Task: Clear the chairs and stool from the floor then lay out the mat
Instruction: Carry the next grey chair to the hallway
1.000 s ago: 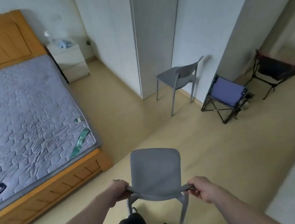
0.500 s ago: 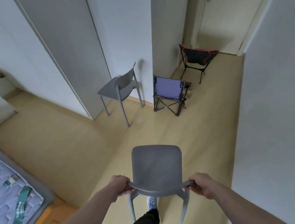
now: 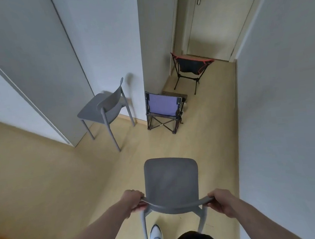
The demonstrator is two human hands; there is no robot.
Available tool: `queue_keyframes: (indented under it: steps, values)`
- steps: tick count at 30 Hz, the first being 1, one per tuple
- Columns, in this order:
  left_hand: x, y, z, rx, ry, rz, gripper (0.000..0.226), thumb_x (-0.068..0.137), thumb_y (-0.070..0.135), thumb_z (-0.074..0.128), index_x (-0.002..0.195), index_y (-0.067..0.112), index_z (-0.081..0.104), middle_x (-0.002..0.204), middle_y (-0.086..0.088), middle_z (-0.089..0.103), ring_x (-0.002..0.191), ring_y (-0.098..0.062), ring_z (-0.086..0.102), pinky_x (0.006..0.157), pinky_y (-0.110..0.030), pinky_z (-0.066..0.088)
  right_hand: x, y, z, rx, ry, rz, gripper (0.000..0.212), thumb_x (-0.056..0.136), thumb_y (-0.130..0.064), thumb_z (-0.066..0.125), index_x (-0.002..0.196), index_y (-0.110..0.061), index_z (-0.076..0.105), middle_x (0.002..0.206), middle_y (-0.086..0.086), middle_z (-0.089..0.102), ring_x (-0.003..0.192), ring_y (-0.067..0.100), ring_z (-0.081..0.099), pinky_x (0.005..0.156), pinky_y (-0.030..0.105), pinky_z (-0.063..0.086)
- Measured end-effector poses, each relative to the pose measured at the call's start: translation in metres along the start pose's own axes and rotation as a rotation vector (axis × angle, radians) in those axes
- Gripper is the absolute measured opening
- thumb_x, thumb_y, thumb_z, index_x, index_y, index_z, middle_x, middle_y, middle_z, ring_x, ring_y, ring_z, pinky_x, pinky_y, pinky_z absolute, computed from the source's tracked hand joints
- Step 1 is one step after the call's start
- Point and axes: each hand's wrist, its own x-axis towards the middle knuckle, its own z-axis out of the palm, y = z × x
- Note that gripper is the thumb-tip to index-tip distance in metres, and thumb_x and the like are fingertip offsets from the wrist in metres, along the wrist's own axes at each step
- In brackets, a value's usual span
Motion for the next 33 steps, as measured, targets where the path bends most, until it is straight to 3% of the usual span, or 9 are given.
queue_keyframes:
  steps: [6,12,16,19,23,27,30,33]
  values:
    - [0.023,0.06,0.015,0.054,-0.05,0.043,0.006,0.091,0.001,0.055,0.092,-0.002,0.06,0.067,-0.017,0.065,0.054,-0.027,0.068,0.054,-0.033,0.06,0.018,-0.037,-0.013,0.073,0.017,0.02,0.017,0.09,0.007,0.052,0.097,0.012,0.066,0.074,0.025,0.072,0.066,0.027,0.067,0.045,0.024,0.055]
    - [0.035,0.114,0.05,0.045,-0.096,0.045,0.007,0.094,0.002,0.053,0.09,0.001,0.059,0.071,-0.016,0.056,0.052,-0.024,0.064,0.057,-0.03,0.06,0.035,-0.092,-0.047,0.105,0.058,-0.04,0.019,0.089,0.006,0.055,0.1,0.013,0.069,0.077,0.025,0.073,0.054,0.025,0.068,0.043,0.023,0.053]
    - [0.051,0.159,0.089,0.056,-0.102,0.072,0.006,0.092,0.003,0.054,0.092,0.001,0.06,0.075,-0.017,0.063,0.059,-0.026,0.066,0.07,-0.036,0.062,0.056,-0.128,-0.084,0.129,0.066,-0.047,0.024,0.089,0.006,0.057,0.107,0.016,0.068,0.078,0.024,0.072,0.053,0.022,0.064,0.043,0.022,0.053]
    - [0.068,0.204,0.127,0.073,-0.089,0.085,0.007,0.092,0.003,0.053,0.093,-0.001,0.058,0.075,-0.016,0.067,0.063,-0.027,0.067,0.075,-0.044,0.063,0.077,-0.155,-0.118,0.175,0.049,-0.043,0.019,0.092,0.007,0.053,0.101,0.016,0.066,0.076,0.026,0.071,0.045,0.02,0.062,0.04,0.022,0.052]
    - [0.083,0.262,0.182,0.118,-0.06,0.112,0.013,0.094,0.006,0.055,0.098,-0.005,0.062,0.071,-0.016,0.074,0.06,-0.023,0.073,0.059,-0.033,0.062,0.104,-0.186,-0.163,0.262,0.037,-0.035,0.015,0.096,0.005,0.05,0.095,0.011,0.063,0.07,0.024,0.071,0.047,0.022,0.064,0.041,0.023,0.055]
    - [0.093,0.311,0.228,0.142,-0.045,0.121,0.017,0.094,0.006,0.054,0.098,-0.008,0.064,0.069,-0.018,0.073,0.054,-0.023,0.071,0.054,-0.03,0.06,0.124,-0.219,-0.204,0.333,0.037,-0.025,0.013,0.098,0.003,0.049,0.097,0.009,0.061,0.068,0.022,0.071,0.045,0.022,0.066,0.042,0.024,0.056]
    - [0.102,0.343,0.259,0.159,-0.044,0.124,0.017,0.095,0.006,0.055,0.101,-0.007,0.064,0.065,-0.015,0.072,0.053,-0.023,0.071,0.058,-0.033,0.063,0.135,-0.246,-0.235,0.35,0.053,-0.026,0.012,0.098,0.004,0.051,0.098,0.008,0.062,0.067,0.021,0.07,0.047,0.024,0.068,0.043,0.025,0.057]
    - [0.114,0.382,0.294,0.165,-0.074,0.122,0.009,0.095,0.004,0.056,0.095,-0.002,0.063,0.078,-0.017,0.072,0.059,-0.024,0.072,0.071,-0.04,0.064,0.154,-0.277,-0.267,0.355,0.049,-0.037,0.015,0.098,0.003,0.052,0.103,0.011,0.064,0.072,0.022,0.071,0.057,0.027,0.069,0.047,0.027,0.06]
